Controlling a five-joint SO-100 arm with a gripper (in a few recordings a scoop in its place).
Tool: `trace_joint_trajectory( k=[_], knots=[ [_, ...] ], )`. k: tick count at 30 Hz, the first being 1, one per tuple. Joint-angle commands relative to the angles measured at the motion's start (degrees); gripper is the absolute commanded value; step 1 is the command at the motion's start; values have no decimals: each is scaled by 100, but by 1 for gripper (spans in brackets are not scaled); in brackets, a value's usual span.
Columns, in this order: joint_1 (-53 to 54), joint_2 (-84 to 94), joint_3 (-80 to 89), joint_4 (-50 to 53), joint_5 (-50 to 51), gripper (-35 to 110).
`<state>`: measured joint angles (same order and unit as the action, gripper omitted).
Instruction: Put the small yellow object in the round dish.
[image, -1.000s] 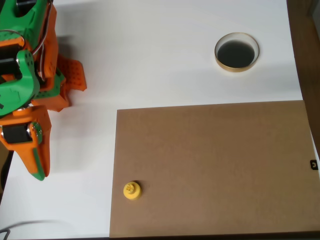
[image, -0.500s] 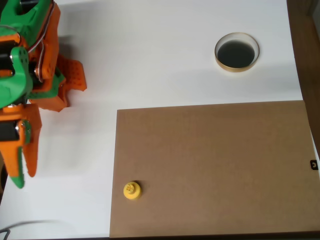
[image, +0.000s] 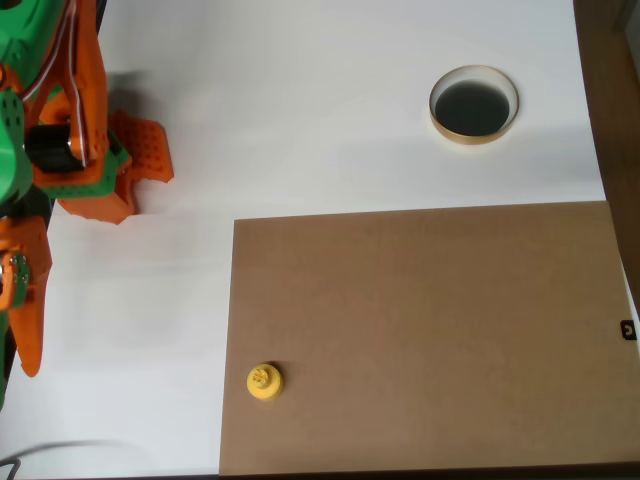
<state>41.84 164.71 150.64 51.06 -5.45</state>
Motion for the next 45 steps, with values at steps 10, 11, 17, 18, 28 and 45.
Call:
trace_joint_trajectory(
  k=[10, 11, 17, 18, 28, 45],
  knots=[
    [-844, -1512, -1362, 35, -343, 28],
    [-914, -1670, -1433, 35, -343, 28],
    [-1354, -2452, -1837, 123, -422, 29],
    [-1424, -2584, -1916, 149, -422, 29],
    [-1811, -3964, -2821, 483, -439, 31],
    [-2654, -5889, -4412, 1257, -457, 31]
  ],
)
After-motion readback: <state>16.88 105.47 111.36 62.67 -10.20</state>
